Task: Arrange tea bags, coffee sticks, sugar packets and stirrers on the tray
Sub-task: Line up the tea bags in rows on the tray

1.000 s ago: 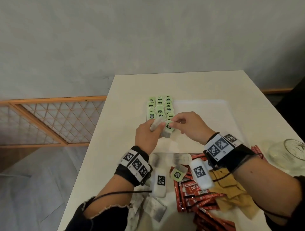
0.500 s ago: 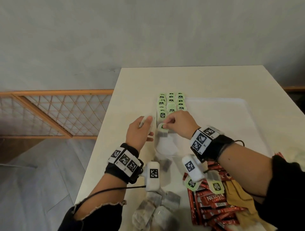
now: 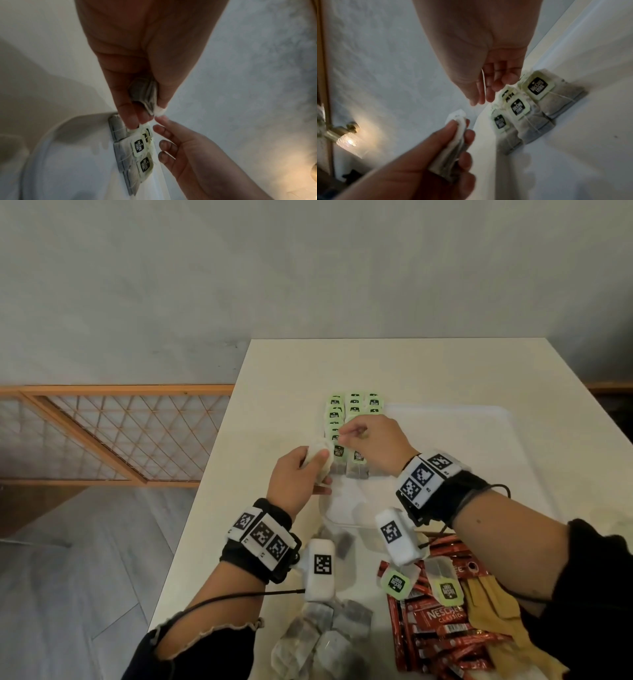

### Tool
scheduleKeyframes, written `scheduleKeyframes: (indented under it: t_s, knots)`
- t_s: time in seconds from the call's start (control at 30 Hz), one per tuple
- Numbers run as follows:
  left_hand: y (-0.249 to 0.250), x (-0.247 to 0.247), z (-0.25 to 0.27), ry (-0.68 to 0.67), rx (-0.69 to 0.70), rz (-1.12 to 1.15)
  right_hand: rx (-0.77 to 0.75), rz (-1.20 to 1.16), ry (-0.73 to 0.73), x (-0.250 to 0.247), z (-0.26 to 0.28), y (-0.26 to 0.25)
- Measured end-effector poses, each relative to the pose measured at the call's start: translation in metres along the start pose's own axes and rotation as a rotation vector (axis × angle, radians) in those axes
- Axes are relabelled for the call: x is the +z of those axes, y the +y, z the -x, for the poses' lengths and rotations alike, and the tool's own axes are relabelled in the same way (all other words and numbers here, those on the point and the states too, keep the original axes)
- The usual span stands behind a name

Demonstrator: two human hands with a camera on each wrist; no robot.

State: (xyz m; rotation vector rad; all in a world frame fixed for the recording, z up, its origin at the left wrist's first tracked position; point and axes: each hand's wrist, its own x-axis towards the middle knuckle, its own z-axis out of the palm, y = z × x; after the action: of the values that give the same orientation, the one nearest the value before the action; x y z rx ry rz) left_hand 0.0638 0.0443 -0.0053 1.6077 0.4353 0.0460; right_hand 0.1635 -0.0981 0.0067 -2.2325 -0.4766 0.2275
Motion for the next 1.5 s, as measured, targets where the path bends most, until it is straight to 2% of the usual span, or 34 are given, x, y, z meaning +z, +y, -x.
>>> scheduleKeyframes:
  t_s: [0.17, 0.33, 0.5, 0.57, 0.63, 0.77, 0.87, 0.93, 1.1, 1.2, 1.27, 1.37, 1.43, 1.5]
  knots:
    - [0.007, 0.013, 0.011, -0.098, 0.032, -0.008, 0.034, -0.197, -0.044, -0.014, 0.026, -0.011]
    - [0.012, 0.024, 0.025, -0.203, 0.041, -0.031, 0.011, -0.192, -0.019, -0.022, 0.047, -0.004]
    - [0.011, 0.03, 0.041, -0.281, -0.015, -0.116, 0.062, -0.189, 0.062, -0.036, 0.068, 0.004]
    - [0.009, 0.031, 0.046, -0.266, -0.034, -0.161, 0.085, -0.184, 0.095, -0.041, 0.076, 0.007]
    - [0.008, 0.031, 0.048, -0.19, -0.022, -0.176, 0.115, -0.17, 0.148, -0.046, 0.081, 0.008]
    - [0.012, 0.04, 0.048, 0.012, 0.143, -0.29, 0.166, -0.113, 0.164, -0.048, 0.091, 0.008]
    - [0.019, 0.055, 0.055, -0.03, 0.26, -0.417, 0.187, -0.151, 0.11, -0.044, 0.1, 0.0]
    - [0.02, 0.063, 0.058, -0.053, 0.289, -0.385, 0.188, -0.206, 0.109, -0.045, 0.102, -0.003]
    - [0.02, 0.069, 0.06, -0.105, 0.237, -0.21, 0.191, -0.342, 0.126, -0.053, 0.105, -0.001]
    - [0.017, 0.068, 0.054, -0.062, 0.211, -0.154, 0.168, -0.461, 0.104, -0.055, 0.107, 0.0]
    - [0.016, 0.067, 0.049, -0.054, 0.152, -0.107, 0.132, -0.374, 0.106, -0.057, 0.106, 0.005]
    - [0.016, 0.065, 0.047, -0.158, 0.055, -0.009, 0.086, -0.224, 0.081, -0.057, 0.102, 0.013]
    - [0.015, 0.063, 0.045, -0.211, 0.008, 0.014, 0.105, -0.171, 0.06, -0.056, 0.099, 0.018]
    - [0.01, 0.057, 0.041, -0.175, -0.014, -0.005, 0.165, -0.107, -0.015, -0.052, 0.095, 0.026]
